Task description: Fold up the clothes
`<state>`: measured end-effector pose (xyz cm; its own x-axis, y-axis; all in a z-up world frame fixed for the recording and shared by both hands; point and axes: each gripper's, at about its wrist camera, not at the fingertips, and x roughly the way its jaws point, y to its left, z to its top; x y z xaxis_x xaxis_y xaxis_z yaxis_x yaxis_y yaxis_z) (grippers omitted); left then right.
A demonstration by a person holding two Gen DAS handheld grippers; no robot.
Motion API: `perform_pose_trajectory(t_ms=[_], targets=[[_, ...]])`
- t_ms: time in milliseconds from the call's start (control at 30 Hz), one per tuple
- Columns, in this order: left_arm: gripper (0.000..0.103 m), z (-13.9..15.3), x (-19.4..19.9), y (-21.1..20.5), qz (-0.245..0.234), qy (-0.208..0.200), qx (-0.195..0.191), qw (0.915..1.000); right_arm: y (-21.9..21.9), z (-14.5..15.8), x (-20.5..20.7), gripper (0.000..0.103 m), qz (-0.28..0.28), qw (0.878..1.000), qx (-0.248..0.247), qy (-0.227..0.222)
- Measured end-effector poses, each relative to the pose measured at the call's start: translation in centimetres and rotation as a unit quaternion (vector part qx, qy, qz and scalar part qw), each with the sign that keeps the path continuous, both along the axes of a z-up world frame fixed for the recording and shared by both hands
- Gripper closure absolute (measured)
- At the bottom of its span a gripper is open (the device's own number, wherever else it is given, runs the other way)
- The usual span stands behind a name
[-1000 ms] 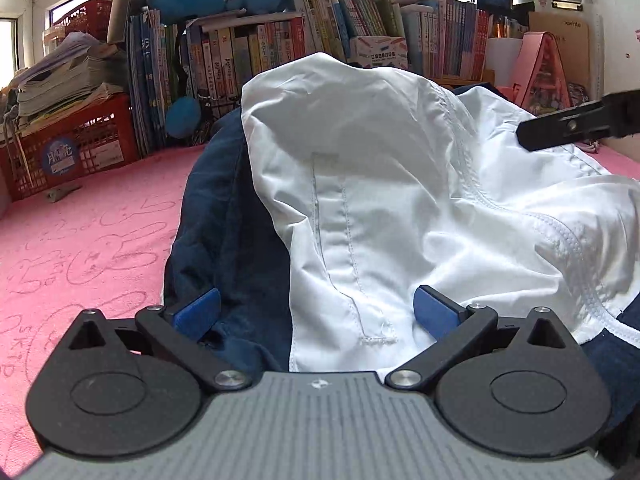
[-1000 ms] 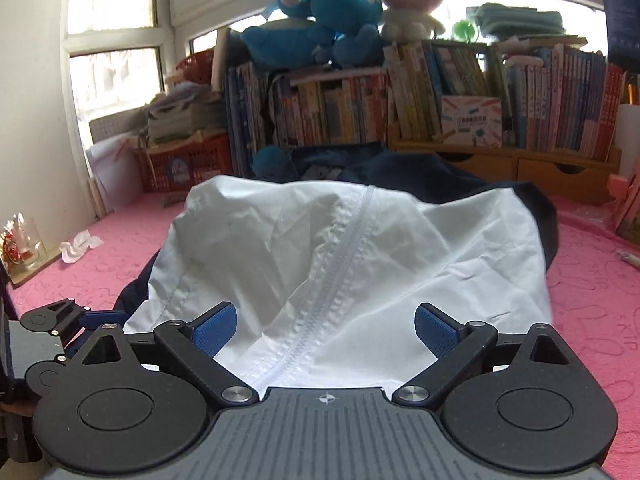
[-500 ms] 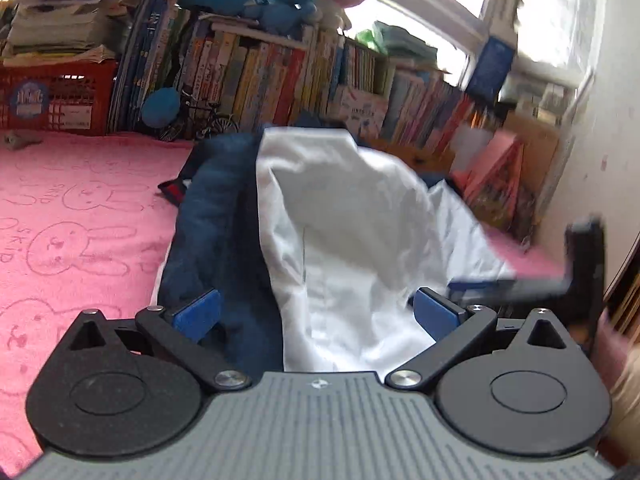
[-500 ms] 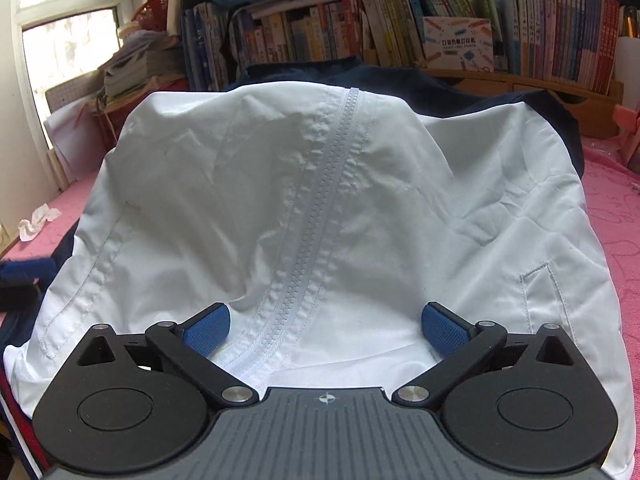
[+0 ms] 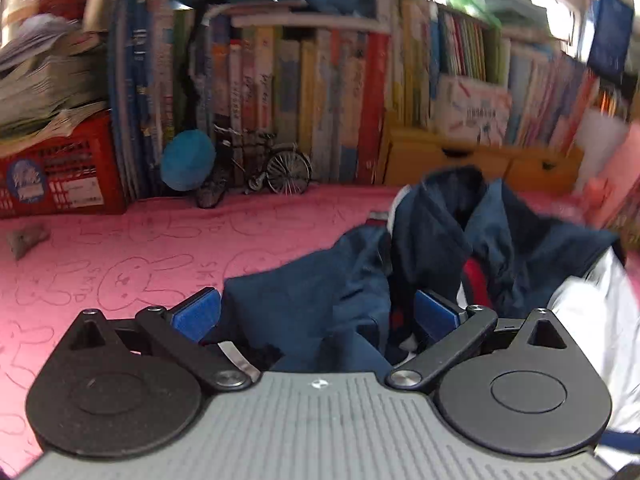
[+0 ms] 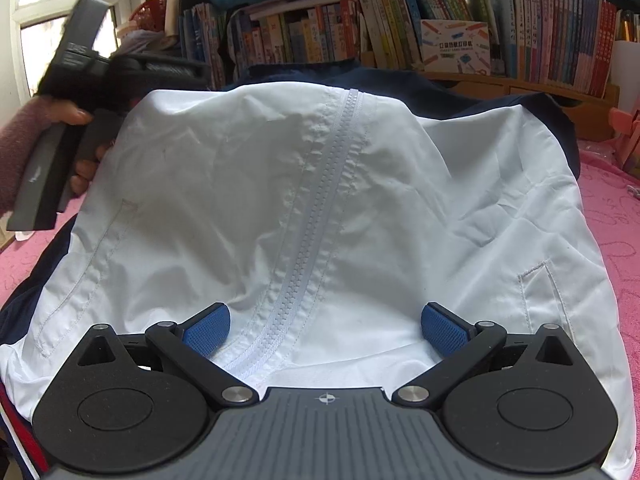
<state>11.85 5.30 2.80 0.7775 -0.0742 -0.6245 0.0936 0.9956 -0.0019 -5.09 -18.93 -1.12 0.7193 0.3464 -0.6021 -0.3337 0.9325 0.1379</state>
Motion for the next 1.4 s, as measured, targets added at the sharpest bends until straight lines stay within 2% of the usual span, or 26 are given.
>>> perform_pose_trajectory(t_ms=[33,67,100,133,200,233,300,333,367,433,500,600,700,800,867,933,967,1033,1133,1233,1333,1400], targets=[[0.004,-1.0,0.5,-1.3,-0.004,0.016,0.033,0.9993,-0.1,0.0,0.0,0.0,-0.001,1.0,0.003,0.0],[0.012,-2.0,0.7,-2.3,-0.005,0.023,0.053,0.9983,-0.2,0.0,0.0,0.0,-0.001,1.0,0.006,0.0],[0.024,-2.7,0.6,-2.6,-0.001,0.022,0.057,0.9982,-0.3,0.0,0.0,0.0,-0.002,1.0,0.009,-0.001],[0.031,-3.0,0.4,-2.7,0.003,0.02,0.049,0.9986,-0.4,0.1,0.0,0.0,-0.003,1.0,0.011,-0.001],[0.058,-2.7,-0.2,-2.5,0.0,0.012,0.027,0.9996,-0.6,0.1,0.0,0.0,-0.004,1.0,0.018,-0.001],[0.065,-2.4,-0.6,-2.4,-0.003,0.005,0.017,0.9998,-0.7,0.1,0.0,0.0,-0.004,1.0,0.021,-0.001],[0.085,-0.7,-0.7,-1.5,0.007,-0.021,0.01,0.9997,-0.7,0.0,0.0,0.0,-0.004,1.0,0.027,0.0],[0.089,0.3,-0.7,-0.9,0.019,-0.037,0.005,0.9991,-0.8,0.0,0.0,0.0,-0.005,1.0,0.029,0.0],[0.09,1.5,-0.3,0.1,0.043,-0.049,-0.012,0.9978,-0.8,-0.1,0.0,0.0,-0.005,1.0,0.031,0.0],[0.092,3.4,0.1,2.4,0.085,-0.056,-0.074,0.992,-0.9,-0.1,0.1,0.0,-0.008,0.999,0.034,0.0],[0.092,4.4,-0.4,3.4,0.098,-0.072,-0.095,0.988,-0.8,-0.2,0.1,0.0,-0.011,0.999,0.037,-0.002],[0.093,5.1,-3.7,2.3,0.08,-0.126,-0.069,0.9863,-0.8,-0.4,0.1,0.0,-0.013,0.999,0.04,-0.002],[0.093,5.0,-8.8,1.5,0.03,-0.164,-0.084,0.9825,-0.9,-0.5,0.1,0.0,-0.016,0.999,0.043,-0.002],[0.091,3.6,-12.0,0.7,-0.084,-0.117,-0.091,0.9855,-1.4,-0.4,-0.1,0.0,-0.023,0.998,0.057,-0.008],[0.088,1.3,-13.7,-1.0,-0.138,-0.068,-0.067,0.9857,-1.7,-0.4,-0.2,0.0,-0.027,0.997,0.066,-0.012],[0.087,-1.2,-14.7,-2.7,-0.16,-0.038,-0.024,0.9861,-2.0,-0.4,-0.4,0.0,-0.032,0.997,0.075,-0.015],[0.087,-2.6,-15.0,-3.1,-0.164,-0.027,-0.012,0.986,-2.2,-0.4,-0.4,0.0,-0.034,0.996,0.08,-0.017],[0.086,-4.6,-15.4,-3.5,-0.154,-0.015,-0.015,0.9878,-3.0,-0.4,-0.7,0.0,-0.042,0.993,0.106,-0.026],[0.083,-6.6,-15.8,-3.4,-0.143,-0.038,-0.024,0.9887,-4.6,1.1,-0.3,0.0,-0.059,0.985,0.16,-0.035],[0.081,-6.4,-16.5,-3.4,-0.137,-0.043,-0.022,0.9894,-5.8,3.3,0.5,0.0,-0.073,0.976,0.202,-0.042],[0.081,-6.4,-16.6,-3.7,-0.133,-0.045,-0.024,0.9898,-3.5,6.6,3.3,0.0,-0.053,0.982,0.168,-0.067],[0.08,-6.4,-16.7,-3.6,-0.131,-0.044,-0.031,0.9899,-1.5,7.3,6.4,0.0,-0.033,0.984,0.165,-0.053]])
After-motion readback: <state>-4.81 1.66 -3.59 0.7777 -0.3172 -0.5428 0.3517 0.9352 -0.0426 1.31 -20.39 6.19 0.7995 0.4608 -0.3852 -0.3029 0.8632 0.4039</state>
